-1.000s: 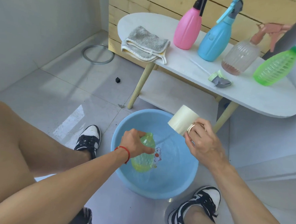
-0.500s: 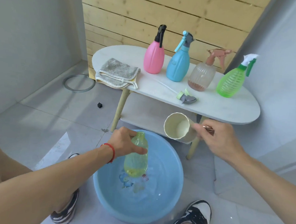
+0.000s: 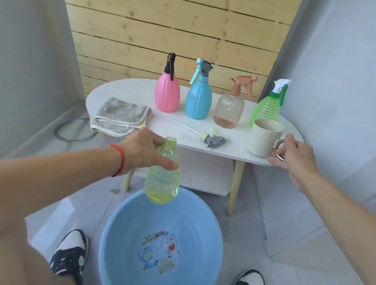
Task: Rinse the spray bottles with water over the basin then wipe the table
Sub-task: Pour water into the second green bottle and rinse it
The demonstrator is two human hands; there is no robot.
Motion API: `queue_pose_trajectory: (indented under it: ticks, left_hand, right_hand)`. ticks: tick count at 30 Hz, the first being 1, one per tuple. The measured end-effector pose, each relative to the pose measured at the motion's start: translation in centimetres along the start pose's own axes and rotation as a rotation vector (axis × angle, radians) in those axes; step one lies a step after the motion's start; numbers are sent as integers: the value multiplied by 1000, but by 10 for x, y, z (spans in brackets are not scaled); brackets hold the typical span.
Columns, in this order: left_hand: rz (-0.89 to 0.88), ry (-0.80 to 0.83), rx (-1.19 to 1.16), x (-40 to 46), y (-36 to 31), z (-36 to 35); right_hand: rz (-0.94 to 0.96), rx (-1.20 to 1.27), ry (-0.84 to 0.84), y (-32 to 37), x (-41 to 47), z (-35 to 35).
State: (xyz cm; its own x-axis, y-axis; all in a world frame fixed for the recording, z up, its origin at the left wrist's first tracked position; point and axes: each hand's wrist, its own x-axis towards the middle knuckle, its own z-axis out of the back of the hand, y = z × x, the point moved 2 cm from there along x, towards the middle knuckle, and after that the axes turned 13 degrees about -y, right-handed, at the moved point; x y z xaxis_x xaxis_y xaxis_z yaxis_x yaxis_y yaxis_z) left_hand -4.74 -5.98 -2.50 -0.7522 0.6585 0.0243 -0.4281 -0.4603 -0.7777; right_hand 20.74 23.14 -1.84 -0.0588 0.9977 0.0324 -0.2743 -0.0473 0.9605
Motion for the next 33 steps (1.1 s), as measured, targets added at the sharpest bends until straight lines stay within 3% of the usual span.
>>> queue_pose_trajectory:
  ticks: [3, 5, 7, 9, 11, 13, 16, 18, 22, 25, 33]
  left_hand:
    - [-22, 16, -36, 8, -9, 5]
    - [-19, 26, -76, 10, -8, 4]
    - [-7, 17, -93, 12, -5, 1]
    - [-9, 10, -84, 14, -2, -3]
    - [-20, 22, -86, 15, 0, -7]
    - [-11, 24, -83, 17, 2, -8]
    - [-12, 18, -72, 18, 5, -8]
    - [-23, 5, -80, 18, 8, -7]
    - [-20, 6, -90, 19, 16, -1]
    - [-33, -5, -66, 21, 23, 3]
    - [-10, 0, -17, 21, 39, 11]
  right_hand:
    - [-45, -110, -14, 2, 7, -8]
    - [1, -371, -46, 5, 6, -9]
    - [192, -595, -198, 14, 3, -11]
    - [502, -572, -306, 30, -9, -18]
    - [783, -475, -199, 46, -26, -36]
    - [918, -431, 77, 46, -43, -62]
    - [1038, -678, 495, 29, -62, -102]
    - [1121, -824, 549, 15, -64, -119]
    - [1266, -807, 419, 5, -53, -132]
    - [1293, -719, 376, 7, -51, -128]
    - [1050, -382, 353, 43, -80, -76]
